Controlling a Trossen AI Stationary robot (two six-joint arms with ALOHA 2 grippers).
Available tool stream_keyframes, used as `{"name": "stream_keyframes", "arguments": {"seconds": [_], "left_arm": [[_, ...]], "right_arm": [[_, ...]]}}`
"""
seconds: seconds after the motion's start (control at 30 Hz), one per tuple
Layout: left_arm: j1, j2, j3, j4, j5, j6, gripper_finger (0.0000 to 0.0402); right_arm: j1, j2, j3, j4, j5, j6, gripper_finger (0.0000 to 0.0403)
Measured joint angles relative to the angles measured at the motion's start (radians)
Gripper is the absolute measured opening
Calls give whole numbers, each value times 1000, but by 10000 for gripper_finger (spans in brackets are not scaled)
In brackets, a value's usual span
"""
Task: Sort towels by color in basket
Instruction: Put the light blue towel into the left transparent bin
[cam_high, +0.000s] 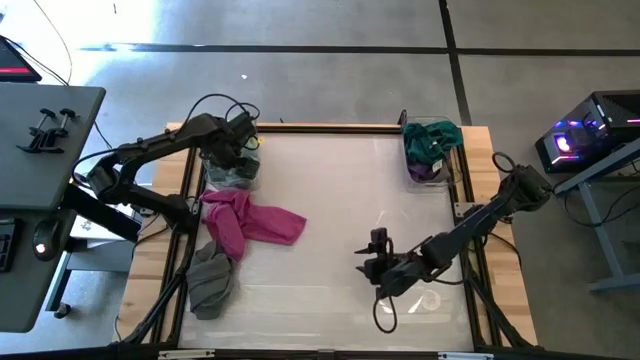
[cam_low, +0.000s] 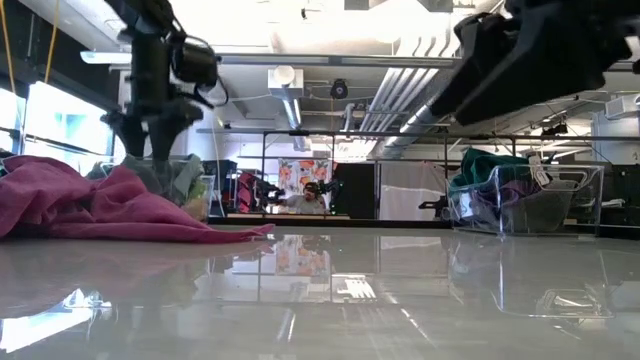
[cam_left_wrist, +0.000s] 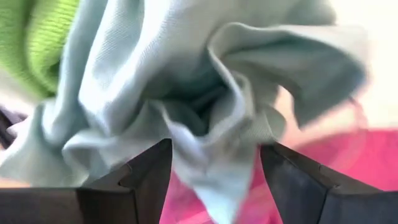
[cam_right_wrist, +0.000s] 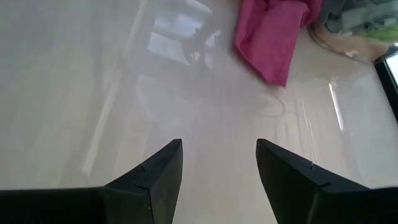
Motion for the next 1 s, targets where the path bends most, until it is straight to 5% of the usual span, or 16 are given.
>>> {"name": "stream_keyframes", "arguments": {"seconds": [0.2, 0.3, 0.53, 0.8, 1.0], "left_arm": [[-36, -1, 149, -140, 6, 6, 226], [-40, -2, 175, -82, -77, 25, 221], [38, 29, 49, 124, -190, 62, 187], [70, 84, -141, 290, -146, 88, 114], [47, 56, -114, 226, -103, 143, 86]], "right_arm": [[-17, 0, 0, -57, 14, -8, 200], [-41, 0, 0, -58, 28, -31, 200], [-68, 0, 0, -67, 27, 25, 200], [-28, 0, 0, -72, 22, 49, 200], [-22, 0, 0, -72, 29, 46, 200]]}}
